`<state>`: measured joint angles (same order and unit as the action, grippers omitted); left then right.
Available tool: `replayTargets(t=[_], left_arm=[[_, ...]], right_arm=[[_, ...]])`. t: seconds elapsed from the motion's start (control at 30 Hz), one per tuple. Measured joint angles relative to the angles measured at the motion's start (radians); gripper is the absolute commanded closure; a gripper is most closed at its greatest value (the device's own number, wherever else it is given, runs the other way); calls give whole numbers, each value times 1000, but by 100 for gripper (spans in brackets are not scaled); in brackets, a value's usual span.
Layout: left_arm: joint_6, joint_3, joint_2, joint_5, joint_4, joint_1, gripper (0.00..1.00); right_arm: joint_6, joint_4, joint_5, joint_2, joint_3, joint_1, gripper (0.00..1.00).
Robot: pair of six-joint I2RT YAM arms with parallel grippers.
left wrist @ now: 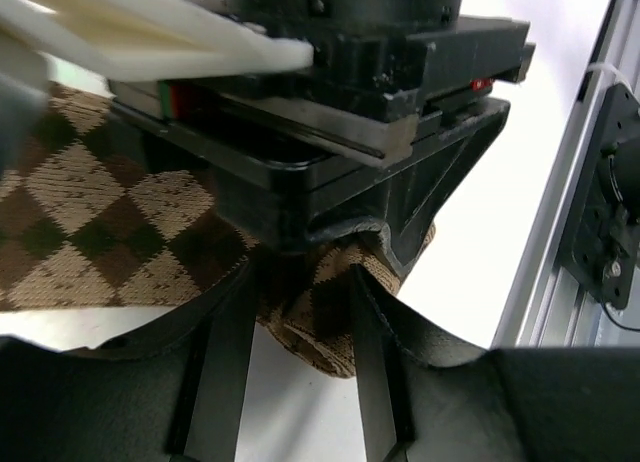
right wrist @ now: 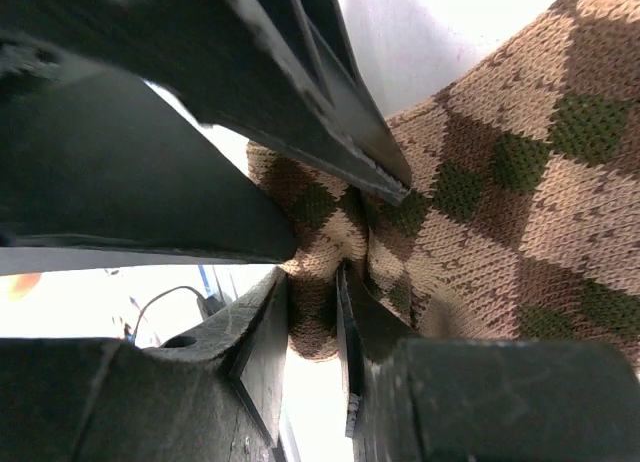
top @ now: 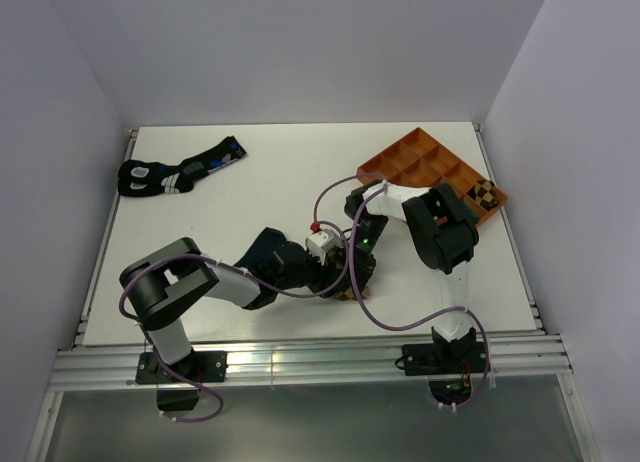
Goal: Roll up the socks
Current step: Roll the sock at the center of the board.
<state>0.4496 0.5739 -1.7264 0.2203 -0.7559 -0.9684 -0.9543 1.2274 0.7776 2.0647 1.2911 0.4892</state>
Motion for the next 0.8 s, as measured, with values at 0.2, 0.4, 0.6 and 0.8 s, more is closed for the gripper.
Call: replayTargets(t=[0.2,0.4,0.6,0.8], left_arm=[[9,19,-58,32,-47,-5,52],[39,31,-105,46,-97,-10,60],[62,32,-124,45,-126,-17,75],[68,26,-124,44,-138,-20,64]], right_arm=[[14,8,-11,4,0,0,76],[32,15,-33,6,0,0,77],[56,13,-39,6,0,0,77],[83,8,-41,6,0,0,77]])
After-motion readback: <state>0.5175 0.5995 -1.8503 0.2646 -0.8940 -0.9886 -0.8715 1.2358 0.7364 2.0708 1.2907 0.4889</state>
